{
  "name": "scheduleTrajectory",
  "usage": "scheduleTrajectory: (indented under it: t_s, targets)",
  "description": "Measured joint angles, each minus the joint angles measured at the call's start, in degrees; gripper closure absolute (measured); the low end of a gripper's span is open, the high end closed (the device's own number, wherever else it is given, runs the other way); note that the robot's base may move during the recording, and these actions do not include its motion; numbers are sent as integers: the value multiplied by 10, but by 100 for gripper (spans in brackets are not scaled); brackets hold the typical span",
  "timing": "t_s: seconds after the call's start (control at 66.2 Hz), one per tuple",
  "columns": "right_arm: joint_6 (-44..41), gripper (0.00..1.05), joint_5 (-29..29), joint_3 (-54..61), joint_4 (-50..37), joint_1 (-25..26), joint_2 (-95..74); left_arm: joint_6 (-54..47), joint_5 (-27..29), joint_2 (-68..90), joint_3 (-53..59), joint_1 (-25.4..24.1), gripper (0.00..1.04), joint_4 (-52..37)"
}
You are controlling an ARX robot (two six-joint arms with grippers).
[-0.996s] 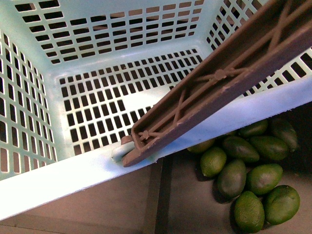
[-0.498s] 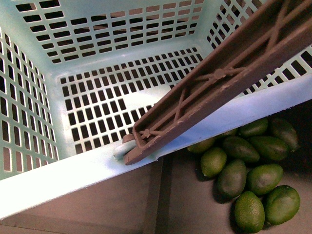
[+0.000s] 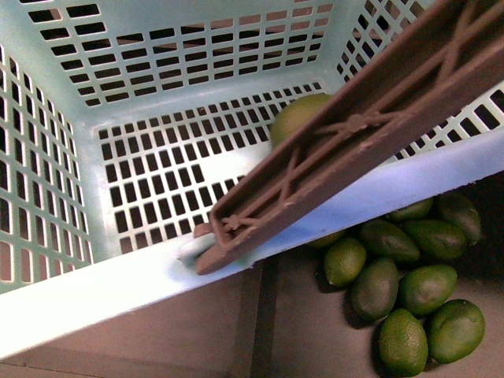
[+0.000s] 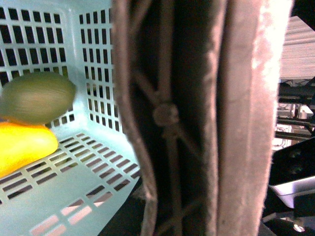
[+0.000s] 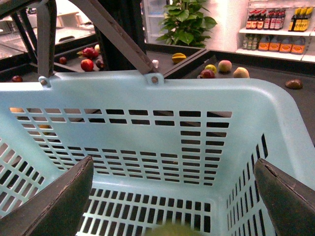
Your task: Pick mango and avocado into basket
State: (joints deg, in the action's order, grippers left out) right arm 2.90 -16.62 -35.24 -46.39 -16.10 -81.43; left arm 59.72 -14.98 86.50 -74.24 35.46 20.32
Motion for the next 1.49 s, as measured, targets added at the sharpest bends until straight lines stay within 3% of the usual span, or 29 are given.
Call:
scheduleTrajectory:
  t_s: [0.136,0.211,0.257,0.483,0.634,0.71,0.8,1.494]
  targets:
    - [10,9,28,19,40,19,67,0,3,0,0,0,90,0]
    - [-10,25,218,59,124,25,167,-1,4,0,0,0,90,0]
    - [-16,35,261,101,170,45,240,0,3,0,0,0,90,0]
    - [-25,81,234,215,181,90,389,2,-2,0,0,0,90,0]
    - [-28,103,218,250,183,105,427,1,2,0,0,0,90,0]
    - [-27,103,179,264,188,131,447,-1,4,0,0,0,90,0]
    - [-27,103,172,282,197,157,472,0,3,0,0,0,90,0]
    - [-27,103,167,342,275,159,625,-1,3,0,0,0,90,0]
